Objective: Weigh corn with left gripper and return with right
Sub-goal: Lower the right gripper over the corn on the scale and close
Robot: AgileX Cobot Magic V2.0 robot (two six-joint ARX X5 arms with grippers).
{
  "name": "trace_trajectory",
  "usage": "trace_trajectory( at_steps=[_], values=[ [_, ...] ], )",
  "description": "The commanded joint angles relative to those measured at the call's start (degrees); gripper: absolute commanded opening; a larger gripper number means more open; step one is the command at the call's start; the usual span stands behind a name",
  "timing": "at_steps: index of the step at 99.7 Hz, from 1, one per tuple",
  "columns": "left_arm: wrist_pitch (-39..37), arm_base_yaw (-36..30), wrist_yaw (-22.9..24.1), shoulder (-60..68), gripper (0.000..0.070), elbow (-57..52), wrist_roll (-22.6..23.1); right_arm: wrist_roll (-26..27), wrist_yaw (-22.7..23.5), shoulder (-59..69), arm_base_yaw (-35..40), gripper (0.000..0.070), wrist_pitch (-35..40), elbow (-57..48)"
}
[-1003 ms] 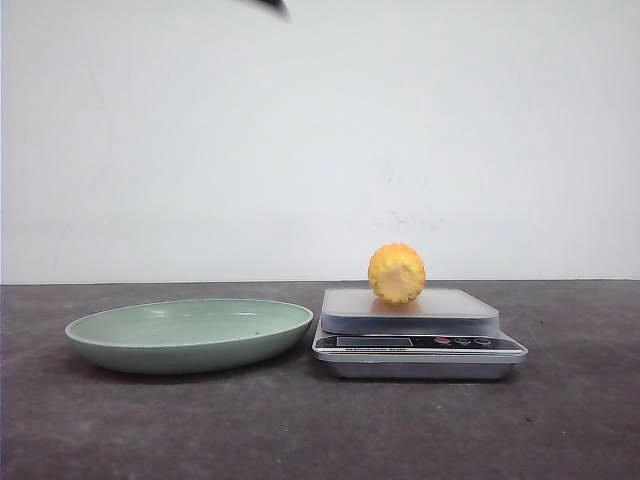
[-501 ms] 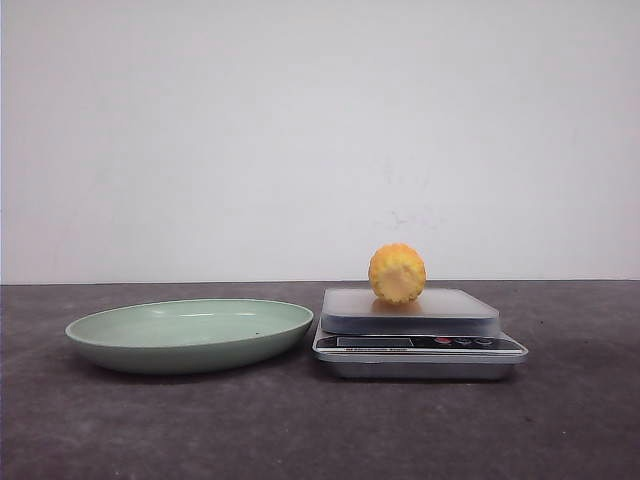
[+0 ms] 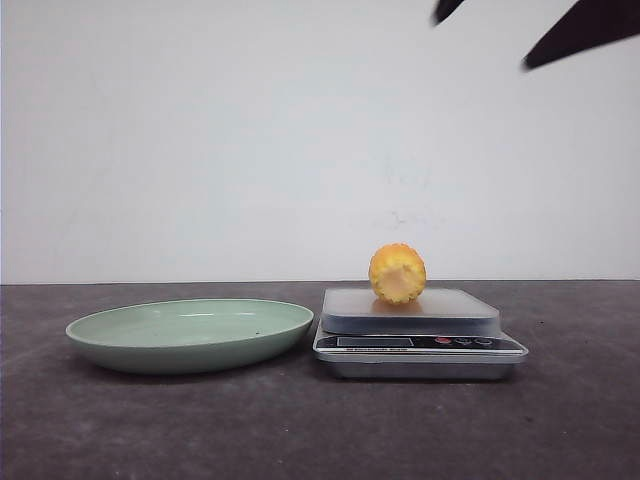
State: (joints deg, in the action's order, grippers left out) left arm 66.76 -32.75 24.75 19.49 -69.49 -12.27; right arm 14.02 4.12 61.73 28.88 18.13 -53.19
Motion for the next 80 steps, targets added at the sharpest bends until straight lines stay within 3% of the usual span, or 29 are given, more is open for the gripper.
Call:
trace_trajectory(
  at_steps=[1, 26, 56, 70, 80],
  values=[
    [-0.7, -0.3, -1.3, -2.0, 0.0588, 2.6, -2.4, 1.8, -0.8, 4.2, 1.3, 0.0675, -1.6, -1.0],
    [-2.0, -0.4, -5.1, -7.0, 0.0589, 14.0, -6.6, 2.8, -1.3, 19.1, 2.8, 0.0674, -5.7, -3.4],
    [-2.3, -0.4, -5.3, -6.9, 0.0589, 15.3, -7.8, 5.2, -3.4, 30.5, 2.8, 0.0669, -5.7, -7.4],
    [-2.3, -0.4, -5.3, -6.9, 0.0589, 15.3, -8.0, 6.4, -4.2, 32.8, 2.8, 0.0632, -5.1, -7.4],
    [-2.3, -0.4, -5.1, -6.9, 0.0589, 15.3, -8.0, 6.6, -4.2, 33.4, 2.8, 0.0522, -4.6, -7.4]
  ],
)
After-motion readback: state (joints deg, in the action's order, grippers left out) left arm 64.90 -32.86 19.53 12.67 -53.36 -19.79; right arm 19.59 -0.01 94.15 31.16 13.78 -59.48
